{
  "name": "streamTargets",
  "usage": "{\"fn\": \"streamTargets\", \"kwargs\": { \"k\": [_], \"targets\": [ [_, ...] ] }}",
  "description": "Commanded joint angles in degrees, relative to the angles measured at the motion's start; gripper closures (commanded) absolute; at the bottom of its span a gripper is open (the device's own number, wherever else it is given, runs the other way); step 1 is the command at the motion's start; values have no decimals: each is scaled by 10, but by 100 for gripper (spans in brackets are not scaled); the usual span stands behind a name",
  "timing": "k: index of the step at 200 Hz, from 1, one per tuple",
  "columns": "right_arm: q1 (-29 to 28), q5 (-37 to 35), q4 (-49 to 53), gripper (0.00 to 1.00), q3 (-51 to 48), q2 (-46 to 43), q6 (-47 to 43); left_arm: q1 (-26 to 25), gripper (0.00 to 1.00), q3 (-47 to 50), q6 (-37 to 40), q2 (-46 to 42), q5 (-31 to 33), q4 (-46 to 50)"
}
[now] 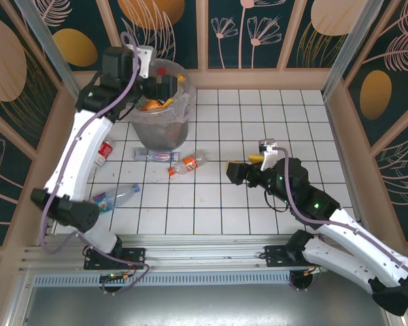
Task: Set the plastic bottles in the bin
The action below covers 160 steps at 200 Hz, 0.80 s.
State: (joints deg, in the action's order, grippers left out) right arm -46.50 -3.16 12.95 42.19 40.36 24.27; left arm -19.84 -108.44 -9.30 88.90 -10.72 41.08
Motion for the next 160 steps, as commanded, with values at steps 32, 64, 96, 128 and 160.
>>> {"fn": "streamTargets", "kwargs": {
  "k": [32,64,96,128,160],
  "targets": [
    [-4,20,-1,3,0,-10,-31,-21,1,193,4,-122,-174,-50],
    [-4,21,2,3,-3,-14,-38,-57,2,306,3,-169,-165,-76],
    [-4,37,0,3,-12,-20,-41,-96,2,391,14,-181,-138,-124],
    [-4,38,2,3,-24,-24,-39,-115,2,434,31,-156,-98,-151],
    [-4,36,7,3,-29,-31,-35,-133,3,432,69,-97,-38,-143]
  ]
}}
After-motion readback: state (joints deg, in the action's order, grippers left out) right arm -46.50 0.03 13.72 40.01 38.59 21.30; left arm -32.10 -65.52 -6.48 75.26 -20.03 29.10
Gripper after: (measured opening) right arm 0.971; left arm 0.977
